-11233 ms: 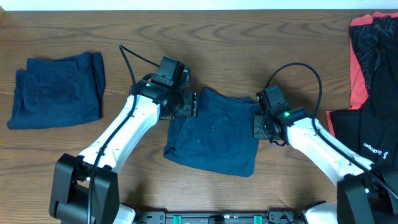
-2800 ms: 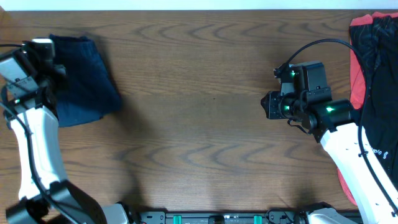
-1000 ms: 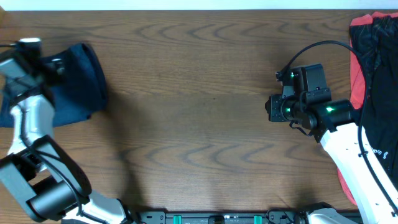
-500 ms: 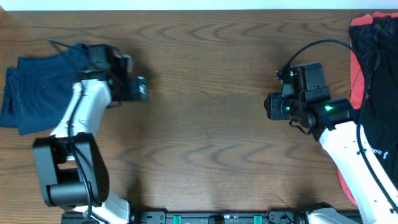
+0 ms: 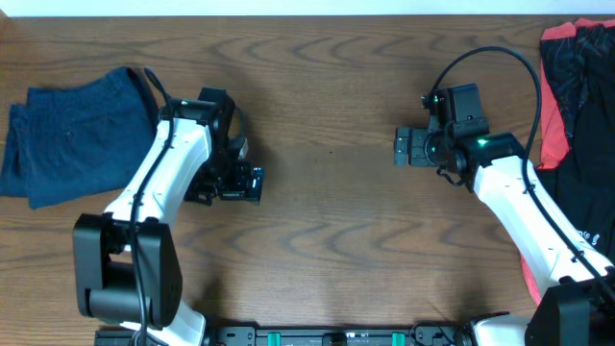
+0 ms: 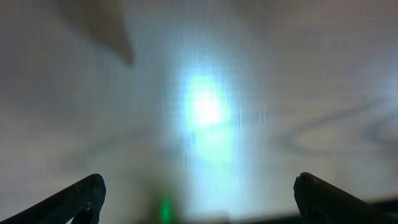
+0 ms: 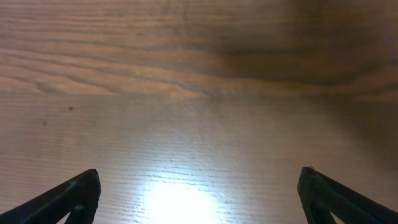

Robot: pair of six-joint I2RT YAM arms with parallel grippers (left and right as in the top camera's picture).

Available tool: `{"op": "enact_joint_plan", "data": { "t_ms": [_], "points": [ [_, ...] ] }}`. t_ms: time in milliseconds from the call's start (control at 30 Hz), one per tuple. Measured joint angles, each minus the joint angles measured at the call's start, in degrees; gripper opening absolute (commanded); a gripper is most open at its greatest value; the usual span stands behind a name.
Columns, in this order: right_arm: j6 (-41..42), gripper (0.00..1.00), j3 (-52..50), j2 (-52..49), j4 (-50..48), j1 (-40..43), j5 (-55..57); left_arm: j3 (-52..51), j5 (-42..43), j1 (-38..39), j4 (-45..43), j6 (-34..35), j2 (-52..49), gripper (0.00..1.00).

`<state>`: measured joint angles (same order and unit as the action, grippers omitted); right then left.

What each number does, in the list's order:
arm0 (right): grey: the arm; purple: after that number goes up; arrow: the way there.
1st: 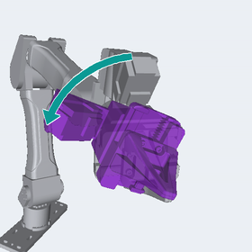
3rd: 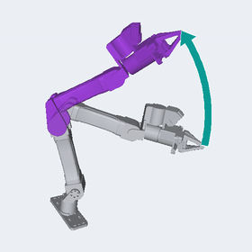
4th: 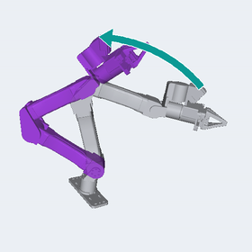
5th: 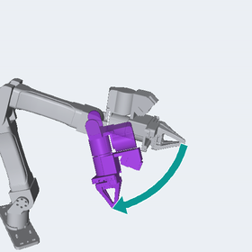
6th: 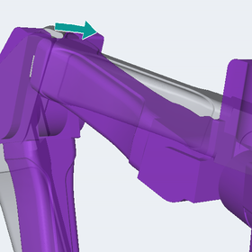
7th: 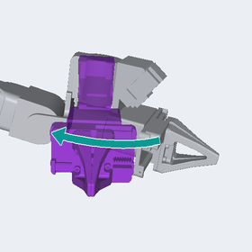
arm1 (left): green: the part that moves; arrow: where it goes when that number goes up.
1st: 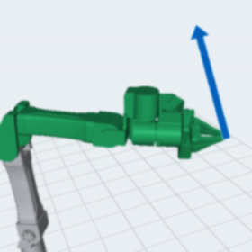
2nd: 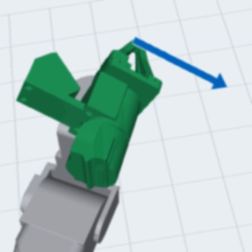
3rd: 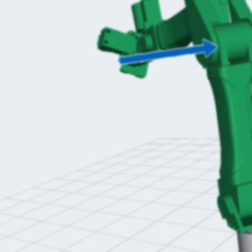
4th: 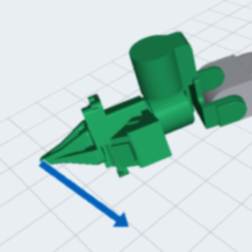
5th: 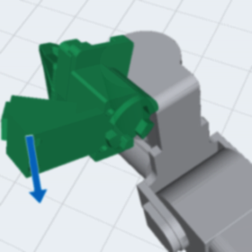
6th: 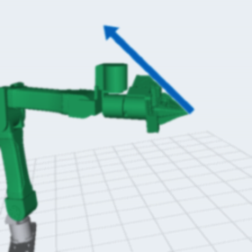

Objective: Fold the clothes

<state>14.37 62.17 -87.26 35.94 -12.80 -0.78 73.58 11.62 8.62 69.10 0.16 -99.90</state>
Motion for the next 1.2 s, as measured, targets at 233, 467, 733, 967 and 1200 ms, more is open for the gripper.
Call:
{"op": "enact_joint_plan", "data": {
  "t_ms": [233, 467, 733, 967, 1200],
  "points": [
    [1.73, 0.99, -0.04, 3.63, 5.35, 1.01, 0.48, 0.31, -0.02, 0.26, 1.36, 0.11, 7.93, 0.98],
    [4.39, 0.99, -0.04, 14.97, 9.55, -0.83, 4.17, 0.22, -2.01, 1.57, -3.89, 0.09, 26.88, 0.98],
    [6.64, 0.99, -3.23, 33.22, 9.86, -10.34, 14.08, -7.45, -3.06, 3.85, -9.92, 0.02, 49.64, 0.98],
    [7.13, 0.99, -8.17, 41.90, 13.31, -12.85, 16.55, -15.78, -3.06, 4.24, -15.19, 0.02, 60.76, 0.98],
    [7.15, 0.99, -8.41, 42.12, 14.84, -12.85, 17.09, -16.04, -3.06, 4.24, -15.37, 0.02, 61.07, 0.98]
  ]
}}
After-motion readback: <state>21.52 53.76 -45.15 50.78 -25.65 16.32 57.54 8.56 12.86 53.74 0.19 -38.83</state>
